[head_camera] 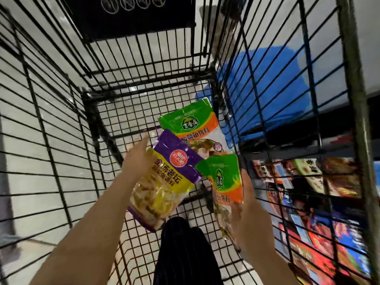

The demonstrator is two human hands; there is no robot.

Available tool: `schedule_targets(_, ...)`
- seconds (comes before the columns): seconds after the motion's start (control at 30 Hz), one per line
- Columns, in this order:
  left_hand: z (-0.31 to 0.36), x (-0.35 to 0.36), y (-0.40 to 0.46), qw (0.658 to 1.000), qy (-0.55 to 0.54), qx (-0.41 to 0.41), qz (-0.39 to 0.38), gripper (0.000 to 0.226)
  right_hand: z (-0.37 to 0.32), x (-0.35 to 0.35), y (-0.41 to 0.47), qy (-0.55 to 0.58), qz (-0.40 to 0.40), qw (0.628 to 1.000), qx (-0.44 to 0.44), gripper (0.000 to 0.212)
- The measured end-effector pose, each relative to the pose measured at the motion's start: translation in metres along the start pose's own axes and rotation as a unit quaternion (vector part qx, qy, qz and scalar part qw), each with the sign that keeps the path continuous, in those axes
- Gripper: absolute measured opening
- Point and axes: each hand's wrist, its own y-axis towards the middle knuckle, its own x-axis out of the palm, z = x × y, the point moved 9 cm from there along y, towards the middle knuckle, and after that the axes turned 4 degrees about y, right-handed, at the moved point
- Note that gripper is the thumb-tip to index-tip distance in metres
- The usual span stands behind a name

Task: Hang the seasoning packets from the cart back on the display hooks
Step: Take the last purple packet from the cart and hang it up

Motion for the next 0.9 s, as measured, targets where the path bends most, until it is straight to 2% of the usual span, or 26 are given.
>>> schedule_targets(0.13, 0.006, 0.012, -0.022, 0.999, 0.023, 0.033, 0.004, 0.080, 0.006, 0.004, 0.000, 0.008, 0.006, 1.000, 0.006, 0.082)
schedule_targets(0.23, -0.001, 0.011, -0.033, 1.000, -0.006, -0.026, -0.005, 0.082, -0.003, 0.006, -0.005, 0.012, -0.004, 1.000, -0.015, 0.076)
schedule_targets(0.33, -0.019, 0.019, -0.051, 0.986, -0.129, -0.095, -0.039, 0.058, -0.008, 0.007, -0.002, -0.008, -0.017, 1.000, -0.018, 0.068)
schedule_targets(0.4, -0.028, 0.016, -0.071, 0.971, -0.197, -0.136, -0.007, 0.041, -0.003, 0.009, 0.004, -0.049, -0.028, 0.998, 0.008, 0.066)
schedule_targets(0.5, -0.016, 0.002, -0.111, 0.966, -0.187, -0.167, 0.067, 0.030, -0.001, 0.004, 0.004, -0.064, -0.016, 0.997, 0.040, 0.070)
schedule_targets(0.63, 0.018, -0.019, -0.162, 0.968, -0.182, -0.133, 0.111, 0.032, -0.015, -0.020, -0.017, -0.030, -0.003, 0.999, 0.018, 0.069)
schedule_targets(0.8, 0.065, -0.068, -0.229, 0.953, -0.225, 0.005, 0.205, 0.025, -0.051, -0.076, -0.062, 0.066, 0.030, 0.995, -0.074, 0.066)
schedule_targets(0.9, 0.076, -0.093, -0.258, 0.943, -0.237, 0.030, 0.232, 0.022, -0.067, -0.111, -0.081, 0.043, 0.072, 0.992, -0.097, 0.060)
